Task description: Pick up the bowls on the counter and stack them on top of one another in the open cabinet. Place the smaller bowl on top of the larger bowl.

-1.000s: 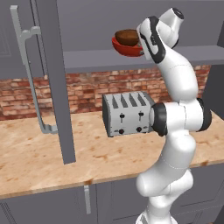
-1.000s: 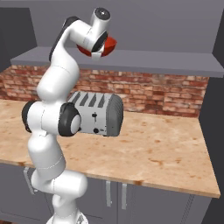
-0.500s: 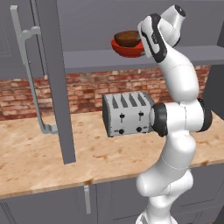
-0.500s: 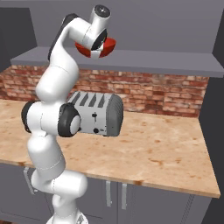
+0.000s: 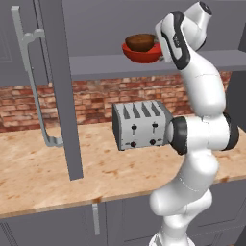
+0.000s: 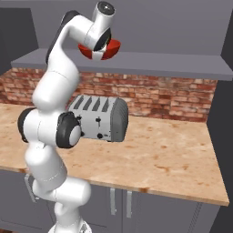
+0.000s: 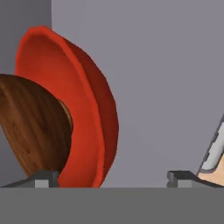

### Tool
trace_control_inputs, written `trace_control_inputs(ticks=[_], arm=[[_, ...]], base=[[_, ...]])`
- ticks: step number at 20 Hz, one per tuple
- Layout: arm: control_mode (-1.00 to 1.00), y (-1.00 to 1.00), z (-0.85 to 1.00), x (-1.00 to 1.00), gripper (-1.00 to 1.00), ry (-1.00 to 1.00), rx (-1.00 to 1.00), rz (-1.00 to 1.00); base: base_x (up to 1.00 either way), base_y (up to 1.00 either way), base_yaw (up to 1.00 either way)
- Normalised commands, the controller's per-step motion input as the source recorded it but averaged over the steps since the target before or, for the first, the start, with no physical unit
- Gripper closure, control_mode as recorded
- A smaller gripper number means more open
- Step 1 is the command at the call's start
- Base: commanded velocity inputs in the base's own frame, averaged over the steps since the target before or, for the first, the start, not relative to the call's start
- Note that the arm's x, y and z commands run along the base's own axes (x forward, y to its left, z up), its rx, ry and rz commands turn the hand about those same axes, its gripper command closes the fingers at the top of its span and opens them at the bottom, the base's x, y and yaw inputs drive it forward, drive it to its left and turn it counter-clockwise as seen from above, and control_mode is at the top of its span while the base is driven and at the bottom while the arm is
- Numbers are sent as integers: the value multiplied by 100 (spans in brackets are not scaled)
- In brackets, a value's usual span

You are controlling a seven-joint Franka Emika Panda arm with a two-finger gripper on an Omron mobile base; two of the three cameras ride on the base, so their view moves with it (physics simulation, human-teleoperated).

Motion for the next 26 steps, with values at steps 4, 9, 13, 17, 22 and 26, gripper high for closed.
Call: trace_control_inputs(ticks=[4,9,13,17,22,26], arm=[[-100,-8,0,-62,-100,0,4,-2],[-100,-8,0,-74,-100,0,4,-2],[-100,-1,0,-76,-100,0,3,-2],[-100,0,-4,-84,-100,0,3,-3],[-100,0,-8,-90,-100,0,3,-5],[-100,0,-16,-89,-100,0,2,-5]], base=[[0,0,0],[0,0,0],[0,0,0],[0,0,0],[0,0,0],[0,0,0]])
